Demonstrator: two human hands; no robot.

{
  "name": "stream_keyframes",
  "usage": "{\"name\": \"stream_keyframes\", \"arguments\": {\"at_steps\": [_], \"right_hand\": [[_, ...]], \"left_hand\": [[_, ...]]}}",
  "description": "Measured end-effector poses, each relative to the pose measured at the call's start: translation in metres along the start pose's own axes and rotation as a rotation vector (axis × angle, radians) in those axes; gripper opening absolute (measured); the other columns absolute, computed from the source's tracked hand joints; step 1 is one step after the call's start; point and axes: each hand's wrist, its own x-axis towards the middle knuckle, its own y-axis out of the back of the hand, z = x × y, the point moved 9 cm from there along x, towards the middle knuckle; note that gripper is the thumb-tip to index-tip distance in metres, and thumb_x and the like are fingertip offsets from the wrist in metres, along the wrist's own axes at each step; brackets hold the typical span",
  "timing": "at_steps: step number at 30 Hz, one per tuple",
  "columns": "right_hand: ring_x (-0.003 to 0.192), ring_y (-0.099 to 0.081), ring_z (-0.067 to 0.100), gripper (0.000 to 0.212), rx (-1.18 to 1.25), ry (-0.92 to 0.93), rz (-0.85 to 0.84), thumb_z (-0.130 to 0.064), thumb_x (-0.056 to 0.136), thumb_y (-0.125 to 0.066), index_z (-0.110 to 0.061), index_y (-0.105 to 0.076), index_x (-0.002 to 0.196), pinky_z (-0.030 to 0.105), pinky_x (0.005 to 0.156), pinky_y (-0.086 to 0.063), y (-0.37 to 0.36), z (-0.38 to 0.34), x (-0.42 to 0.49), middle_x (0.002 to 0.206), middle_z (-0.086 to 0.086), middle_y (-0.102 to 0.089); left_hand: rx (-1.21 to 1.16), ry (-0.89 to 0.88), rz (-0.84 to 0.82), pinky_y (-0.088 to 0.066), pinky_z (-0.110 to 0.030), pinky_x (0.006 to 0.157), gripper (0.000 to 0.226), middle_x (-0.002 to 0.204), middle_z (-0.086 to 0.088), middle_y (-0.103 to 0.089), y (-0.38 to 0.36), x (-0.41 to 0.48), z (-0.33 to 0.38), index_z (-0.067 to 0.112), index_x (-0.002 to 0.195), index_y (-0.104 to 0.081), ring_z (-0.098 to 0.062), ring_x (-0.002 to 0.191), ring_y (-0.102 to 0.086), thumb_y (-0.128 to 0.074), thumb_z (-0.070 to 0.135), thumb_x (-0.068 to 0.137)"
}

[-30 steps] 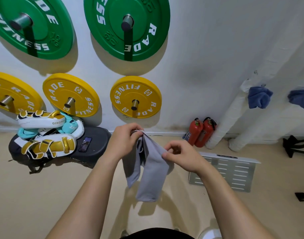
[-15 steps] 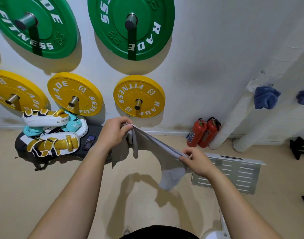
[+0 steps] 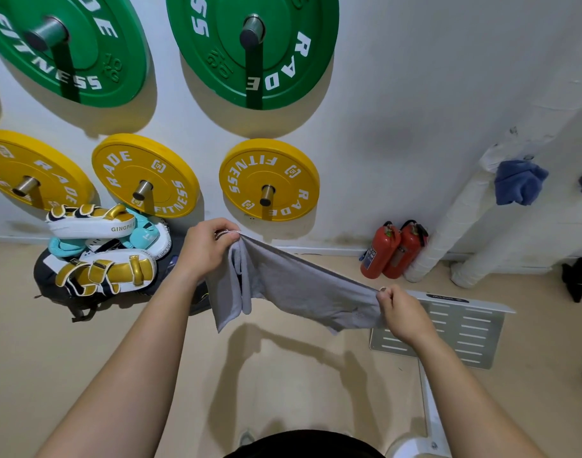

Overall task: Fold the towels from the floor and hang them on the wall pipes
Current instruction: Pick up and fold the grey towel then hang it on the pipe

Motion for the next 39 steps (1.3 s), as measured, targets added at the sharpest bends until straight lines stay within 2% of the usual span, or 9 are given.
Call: {"name": "stream_keyframes", "arguments": {"at_steps": [4,7,9,11,15,20,27,33,39], "right_hand": [[0.072,-0.057,0.024,0.024,0.079,0.008,0.111,-0.030,0.093,-0.062,-0.020,-0.055,0.072,0.033,0.059,-0.037,0.010,-0.019,-0.010,0.070,-0.001,-0.061],[0.056,-0.051,0.014,0.025,0.186,0.072,0.022,-0.025,0.086,-0.072,-0.022,-0.062,0.063,0.023,0.052,-0.039,-0.006,-0.054,-0.019,0.053,-0.008,-0.053],[0.054,-0.051,0.014,0.018,0.286,0.088,-0.040,-0.022,0.085,-0.073,-0.024,-0.065,0.069,0.031,0.058,-0.050,-0.022,-0.072,-0.024,0.050,-0.008,-0.049],[0.056,-0.056,0.015,0.014,0.401,0.117,-0.080,-0.017,0.085,-0.072,-0.029,-0.066,0.081,0.040,0.060,-0.055,-0.032,-0.086,-0.032,0.056,-0.004,-0.056],[0.063,-0.063,0.011,0.026,0.500,0.166,-0.191,-0.006,0.088,-0.062,-0.028,-0.074,0.083,0.043,0.069,-0.060,-0.040,-0.103,-0.044,0.062,-0.007,-0.067],[0.090,-0.072,0.015,0.039,0.654,0.193,-0.298,0.007,0.081,-0.058,-0.027,-0.076,0.090,0.034,0.089,-0.057,-0.037,-0.103,-0.060,0.092,0.000,-0.078],[0.063,-0.065,0.017,0.026,0.667,0.283,-0.226,0.003,0.082,-0.073,-0.022,-0.075,0.077,0.031,0.068,-0.053,-0.038,-0.101,-0.065,0.066,0.006,-0.069],[0.063,-0.052,0.007,0.019,0.561,0.366,-0.162,-0.009,0.083,-0.075,-0.025,-0.072,0.074,0.020,0.061,-0.042,-0.036,-0.115,-0.071,0.069,-0.007,-0.066],[0.069,-0.057,0.006,0.016,0.469,0.431,-0.077,-0.018,0.084,-0.076,-0.024,-0.068,0.072,0.019,0.062,-0.042,-0.027,-0.124,-0.072,0.078,-0.008,-0.063]], "left_hand": [[-0.067,0.115,0.002,-0.045,-0.027,0.066,0.014,0.080,0.002,-0.067,-0.015,-0.008,-0.007,0.024,0.098,-0.070,-0.012,0.074,-0.060,-0.075,0.019,0.085],[-0.124,0.212,-0.118,-0.043,-0.014,0.059,0.018,0.077,0.005,-0.064,-0.061,-0.030,-0.002,0.020,0.098,-0.066,-0.009,0.070,-0.059,-0.075,0.013,0.084],[-0.181,0.233,-0.206,-0.044,-0.018,0.063,0.017,0.076,0.004,-0.065,-0.096,-0.047,0.002,0.018,0.098,-0.065,-0.014,0.072,-0.061,-0.072,0.009,0.087],[-0.232,0.261,-0.252,-0.046,-0.025,0.067,0.016,0.080,-0.001,-0.068,-0.121,-0.064,0.002,0.019,0.099,-0.064,-0.019,0.075,-0.061,-0.070,0.008,0.089],[-0.410,0.337,-0.201,-0.046,-0.020,0.057,0.013,0.076,-0.003,-0.070,-0.133,-0.090,0.006,0.012,0.093,-0.065,-0.014,0.065,-0.062,-0.076,0.011,0.085],[-0.637,0.388,-0.108,-0.056,-0.023,0.066,0.006,0.081,-0.007,-0.077,-0.121,-0.110,0.016,0.007,0.089,-0.074,-0.011,0.072,-0.070,-0.076,0.006,0.084],[-0.676,0.296,-0.175,-0.051,-0.015,0.076,0.016,0.098,-0.001,-0.078,-0.121,-0.123,0.030,0.008,0.100,-0.077,-0.004,0.085,-0.071,-0.062,0.006,0.096],[-0.776,0.355,-0.131,-0.058,-0.037,0.085,0.008,0.090,-0.007,-0.078,-0.119,-0.134,0.028,0.012,0.093,-0.078,-0.021,0.088,-0.074,-0.074,0.009,0.087],[-0.828,0.331,-0.109,-0.058,-0.034,0.088,0.010,0.092,-0.006,-0.078,-0.118,-0.137,0.032,0.011,0.095,-0.078,-0.018,0.089,-0.073,-0.072,0.007,0.088]]}}
